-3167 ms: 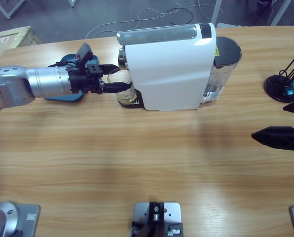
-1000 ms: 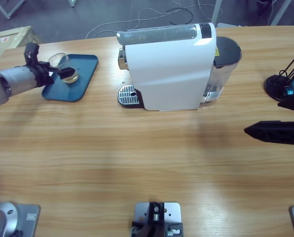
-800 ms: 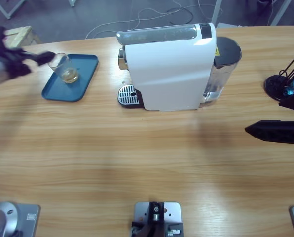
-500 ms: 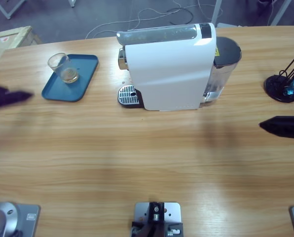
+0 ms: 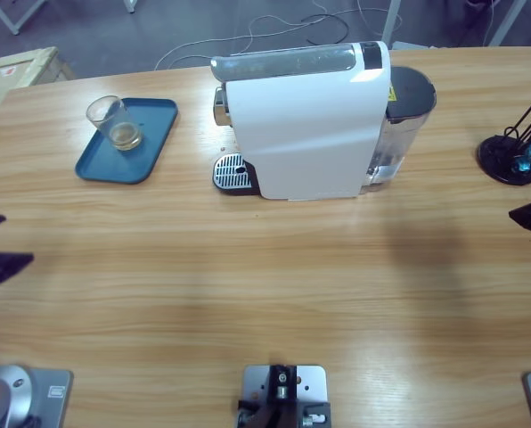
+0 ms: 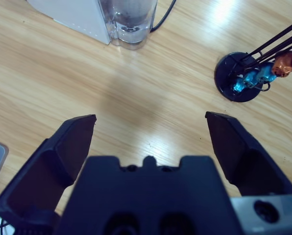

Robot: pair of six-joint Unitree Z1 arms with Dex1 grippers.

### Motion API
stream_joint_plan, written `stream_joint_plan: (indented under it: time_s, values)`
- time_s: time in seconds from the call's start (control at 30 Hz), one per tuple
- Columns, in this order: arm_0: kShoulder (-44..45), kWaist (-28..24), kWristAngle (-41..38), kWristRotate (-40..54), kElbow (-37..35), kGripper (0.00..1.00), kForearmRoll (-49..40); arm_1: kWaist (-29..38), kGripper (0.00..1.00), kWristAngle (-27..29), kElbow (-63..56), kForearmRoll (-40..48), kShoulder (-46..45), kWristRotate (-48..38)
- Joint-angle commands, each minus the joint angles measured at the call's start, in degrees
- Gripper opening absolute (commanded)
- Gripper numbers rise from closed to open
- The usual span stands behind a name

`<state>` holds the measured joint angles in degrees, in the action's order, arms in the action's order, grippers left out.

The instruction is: Pour coffee

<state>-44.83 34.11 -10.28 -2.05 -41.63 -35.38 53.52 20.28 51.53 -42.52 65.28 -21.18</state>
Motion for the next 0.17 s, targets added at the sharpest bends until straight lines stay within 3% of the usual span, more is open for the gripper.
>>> stream_joint_plan:
  time_s: [0.03,0.17]
  values:
    - [1.49,4.35,0.59,-0.24,0.76,0.987,-1.88,0.45,1.0,1.96,-1.82,-0.62,-1.7,0.01]
    - [-1.27,4.39,1.72,-0.36,0.18,0.998,-1.51,0.45,1.0,4.75,-0.06,0.57,0.76,6.29]
